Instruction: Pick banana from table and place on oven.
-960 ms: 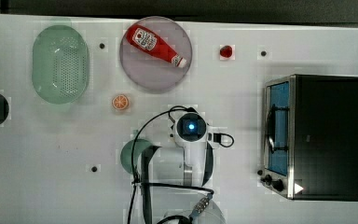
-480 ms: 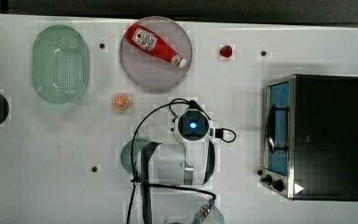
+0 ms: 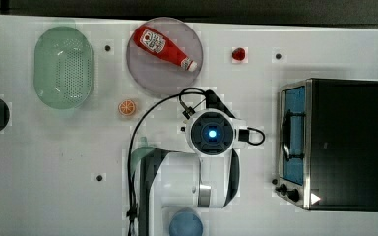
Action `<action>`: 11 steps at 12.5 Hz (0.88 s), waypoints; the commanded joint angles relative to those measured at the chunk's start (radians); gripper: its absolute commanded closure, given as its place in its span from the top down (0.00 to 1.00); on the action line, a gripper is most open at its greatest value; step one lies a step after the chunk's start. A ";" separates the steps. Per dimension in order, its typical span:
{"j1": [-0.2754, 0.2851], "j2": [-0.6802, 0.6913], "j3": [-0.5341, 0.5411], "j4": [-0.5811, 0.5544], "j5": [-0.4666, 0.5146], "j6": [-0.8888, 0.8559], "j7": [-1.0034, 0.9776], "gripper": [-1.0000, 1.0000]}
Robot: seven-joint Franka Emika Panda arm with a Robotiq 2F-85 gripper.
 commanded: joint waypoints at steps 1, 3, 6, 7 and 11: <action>0.020 -0.107 -0.007 0.138 -0.013 -0.224 0.028 0.25; 0.013 -0.148 -0.027 0.240 -0.013 -0.384 0.028 0.25; -0.013 -0.143 -0.115 0.356 -0.014 -0.476 -0.045 0.25; -0.022 -0.135 -0.152 0.376 -0.016 -0.476 -0.118 0.25; -0.057 -0.069 -0.308 0.401 -0.016 -0.459 -0.328 0.25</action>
